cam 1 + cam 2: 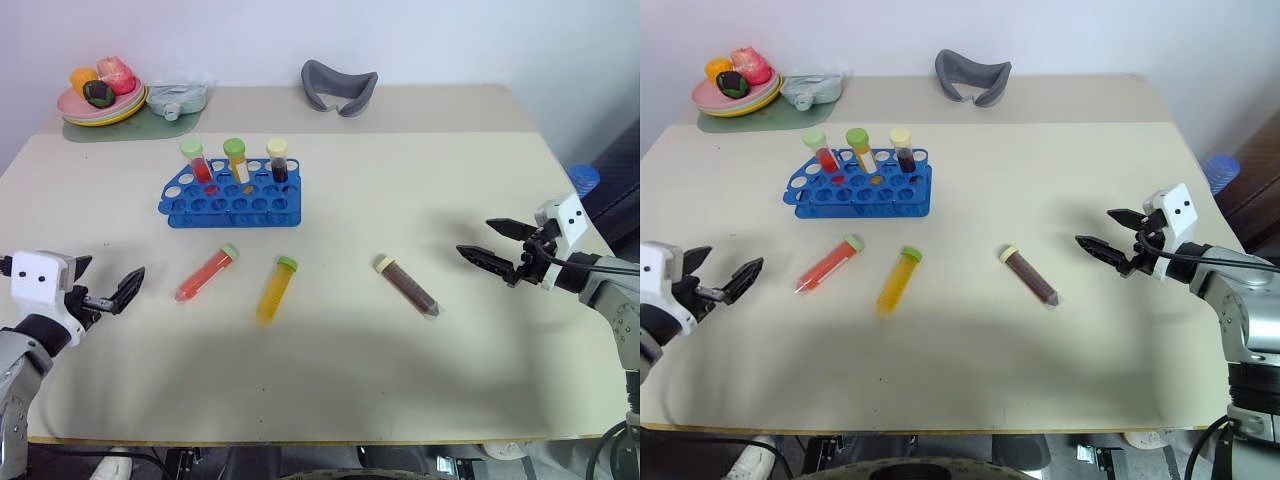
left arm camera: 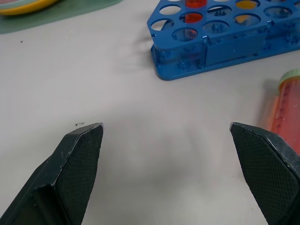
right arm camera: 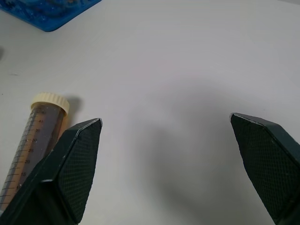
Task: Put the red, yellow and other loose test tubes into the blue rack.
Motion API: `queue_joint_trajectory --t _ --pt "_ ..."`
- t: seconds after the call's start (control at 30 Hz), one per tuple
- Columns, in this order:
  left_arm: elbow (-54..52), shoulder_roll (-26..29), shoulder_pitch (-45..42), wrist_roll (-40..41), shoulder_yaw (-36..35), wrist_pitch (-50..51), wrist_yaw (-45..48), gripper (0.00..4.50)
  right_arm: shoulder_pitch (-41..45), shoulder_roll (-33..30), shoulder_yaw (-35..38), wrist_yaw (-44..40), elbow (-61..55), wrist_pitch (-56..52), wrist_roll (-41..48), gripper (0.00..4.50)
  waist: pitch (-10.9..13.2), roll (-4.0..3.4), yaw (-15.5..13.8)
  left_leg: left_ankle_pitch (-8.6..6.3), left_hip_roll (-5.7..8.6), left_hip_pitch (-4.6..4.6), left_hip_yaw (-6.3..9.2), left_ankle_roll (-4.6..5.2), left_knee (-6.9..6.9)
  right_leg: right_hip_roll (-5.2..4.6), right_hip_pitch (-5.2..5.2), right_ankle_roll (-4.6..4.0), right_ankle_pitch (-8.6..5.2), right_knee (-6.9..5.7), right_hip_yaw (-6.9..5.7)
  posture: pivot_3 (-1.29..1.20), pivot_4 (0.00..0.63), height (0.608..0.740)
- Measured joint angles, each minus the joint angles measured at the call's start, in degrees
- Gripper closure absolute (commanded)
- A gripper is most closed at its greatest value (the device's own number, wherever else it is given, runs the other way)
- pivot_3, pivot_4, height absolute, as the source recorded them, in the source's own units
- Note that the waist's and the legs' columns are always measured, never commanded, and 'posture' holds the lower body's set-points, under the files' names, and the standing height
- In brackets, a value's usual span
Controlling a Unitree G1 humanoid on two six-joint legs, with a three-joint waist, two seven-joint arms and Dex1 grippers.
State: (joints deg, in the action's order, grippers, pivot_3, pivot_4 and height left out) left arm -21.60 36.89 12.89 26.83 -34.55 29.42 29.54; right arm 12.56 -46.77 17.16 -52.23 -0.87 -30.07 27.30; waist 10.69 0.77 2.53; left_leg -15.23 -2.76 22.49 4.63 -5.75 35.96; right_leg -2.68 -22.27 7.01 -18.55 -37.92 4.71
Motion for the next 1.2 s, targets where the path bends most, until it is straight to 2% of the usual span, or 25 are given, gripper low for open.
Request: queue_joint_trajectory --t 0.47,0.77,1.0,1.2 --pt "0.4 -0.9 -0.5 -0.1 0.0 -0.4 -0.8 0.08 2.1 0.9 -2.9 2.1 -0.6 -0.6 -0.1 0.0 0.0 -0.01 0.0 0.0 0.0 0.0 0.0 0.0 0.03 0.0 0.0 0.0 0.0 -0.04 0.0 0.0 0.15 0.74" --pt "1.7 -0.2 -6.6 -0.1 3.2 -0.9 0.6 0.08 -0.7 0.8 -3.1 6.2 -7.2 -3.9 0.1 0.0 0.0 -0.01 -0.1 0.0 0.0 0.01 0.0 0.0 0.06 0.0 0.01 0.01 0.0 -0.05 -0.01 0.0 0.15 0.74" --pt "2.7 -0.8 -11.0 0.3 8.8 -1.1 3.3 0.08 1.8 -0.1 -1.1 11.8 -17.0 -16.1 4.1 0.0 0.0 -0.05 0.0 0.0 0.0 -0.01 0.01 0.0 0.1 0.02 -0.01 0.01 0.01 -0.13 0.0 0.0 0.15 0.74" --pt "2.2 -1.5 -14.6 3.6 14.2 -1.2 8.4 0.08 8.3 -6.3 -2.6 15.0 -26.9 -33.7 10.4 0.0 0.0 -0.03 -0.2 -0.01 0.0 0.03 0.03 0.01 0.1 0.01 -0.01 0.0 0.01 -0.09 -0.02 0.0 0.15 0.74"
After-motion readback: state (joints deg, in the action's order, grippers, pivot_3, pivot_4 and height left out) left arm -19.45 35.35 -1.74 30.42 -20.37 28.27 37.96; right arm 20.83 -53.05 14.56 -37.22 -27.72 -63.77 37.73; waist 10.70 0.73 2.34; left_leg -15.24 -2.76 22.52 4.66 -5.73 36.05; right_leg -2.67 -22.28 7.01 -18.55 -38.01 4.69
